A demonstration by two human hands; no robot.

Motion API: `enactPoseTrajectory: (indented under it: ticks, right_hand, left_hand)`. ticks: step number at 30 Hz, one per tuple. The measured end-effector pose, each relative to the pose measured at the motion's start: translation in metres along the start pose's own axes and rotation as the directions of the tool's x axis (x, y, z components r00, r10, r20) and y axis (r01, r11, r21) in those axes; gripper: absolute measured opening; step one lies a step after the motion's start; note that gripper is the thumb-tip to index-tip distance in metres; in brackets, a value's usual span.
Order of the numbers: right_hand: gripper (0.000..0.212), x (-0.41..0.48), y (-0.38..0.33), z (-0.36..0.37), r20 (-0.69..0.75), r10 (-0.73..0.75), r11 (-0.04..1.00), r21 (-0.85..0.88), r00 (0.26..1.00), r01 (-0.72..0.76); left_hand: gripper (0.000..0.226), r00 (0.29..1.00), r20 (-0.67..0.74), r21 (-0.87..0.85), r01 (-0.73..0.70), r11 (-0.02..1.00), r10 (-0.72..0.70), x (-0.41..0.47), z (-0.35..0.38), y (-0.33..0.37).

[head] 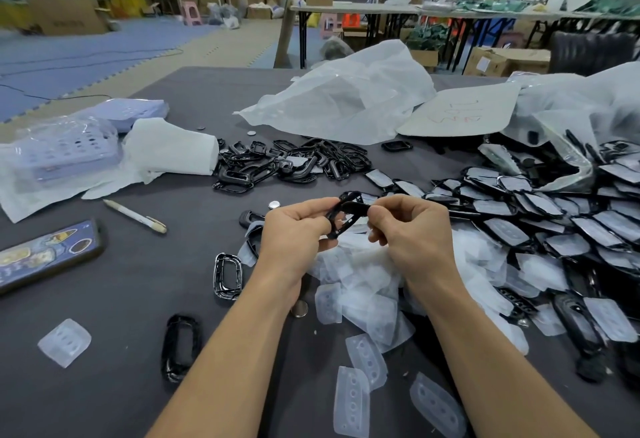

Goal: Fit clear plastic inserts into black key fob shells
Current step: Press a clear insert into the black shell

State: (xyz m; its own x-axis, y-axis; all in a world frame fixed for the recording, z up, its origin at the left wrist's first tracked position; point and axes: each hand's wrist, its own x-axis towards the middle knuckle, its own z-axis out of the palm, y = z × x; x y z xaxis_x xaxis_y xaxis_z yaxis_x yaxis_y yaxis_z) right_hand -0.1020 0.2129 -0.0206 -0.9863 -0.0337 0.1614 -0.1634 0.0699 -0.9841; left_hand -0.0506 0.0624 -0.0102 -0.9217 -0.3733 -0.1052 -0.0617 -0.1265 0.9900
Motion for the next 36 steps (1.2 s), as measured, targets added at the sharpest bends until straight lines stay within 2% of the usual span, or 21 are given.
enactPoseTrajectory:
  ticks: [3,7,10,14,18,22,25,27,30,32,34,36]
  right_hand:
    - [0.019,-0.001,0.000,0.000,-0.013,-0.089,0.980,-0.181,0.996,0.085]
    - [0.016,-0.007,-0.004,0.003,0.046,-0.246,0.857,-0.456,0.968,0.239]
    - [0.013,-0.009,-0.006,0.003,0.082,-0.326,0.789,-0.525,0.942,0.319]
    - [0.012,-0.009,-0.005,0.002,0.035,-0.335,0.794,-0.527,0.941,0.303]
    - [0.011,-0.008,-0.004,0.004,-0.005,-0.277,0.856,-0.456,0.961,0.244]
    - [0.017,-0.004,-0.005,0.000,-0.172,-0.140,0.963,-0.252,0.975,0.094]
    - [0.015,-0.003,-0.008,-0.002,-0.244,-0.021,0.999,-0.045,0.970,0.010]
    - [0.017,-0.006,-0.012,0.001,-0.213,0.031,0.996,0.085,0.977,-0.013]
    - [0.015,-0.013,-0.016,0.010,-0.125,0.067,0.984,0.175,0.990,-0.044]
    - [0.012,-0.017,-0.016,0.014,-0.095,0.034,0.997,0.078,0.995,-0.026]
    - [0.012,-0.018,-0.013,0.015,-0.093,-0.078,0.982,-0.177,0.993,0.061]
    - [0.014,-0.019,-0.013,0.014,-0.065,-0.196,0.907,-0.392,0.978,0.155]
  left_hand:
    - [0.043,1.000,-0.016,0.005,0.002,1.000,-0.002,0.001,-0.001,-0.001]
    - [0.051,1.000,0.019,0.052,-0.008,0.999,0.007,0.001,-0.001,-0.003]
    - [0.057,0.999,0.035,0.106,-0.008,0.994,0.004,0.000,0.001,-0.003]
    - [0.051,0.997,0.072,0.092,-0.003,0.996,-0.004,-0.002,0.002,-0.004]
    - [0.039,0.997,0.074,0.073,-0.002,0.997,-0.003,-0.003,0.002,-0.005]
    - [0.038,0.997,-0.064,-0.068,0.040,0.997,-0.044,0.001,0.000,-0.006]
    - [0.070,0.991,-0.130,-0.123,0.026,0.992,-0.042,0.003,0.000,-0.005]
    - [0.089,0.990,-0.140,-0.122,0.011,0.993,-0.028,0.002,0.003,-0.004]
    - [0.099,0.993,-0.117,-0.150,-0.030,0.988,0.012,-0.001,0.009,-0.005]
    - [0.099,0.996,-0.074,-0.176,-0.062,0.982,0.050,-0.003,0.013,-0.008]
    - [0.094,0.997,-0.035,-0.174,-0.076,0.982,0.071,-0.004,0.017,-0.009]
    - [0.075,0.996,-0.042,-0.114,-0.081,0.990,0.077,-0.005,0.017,-0.009]
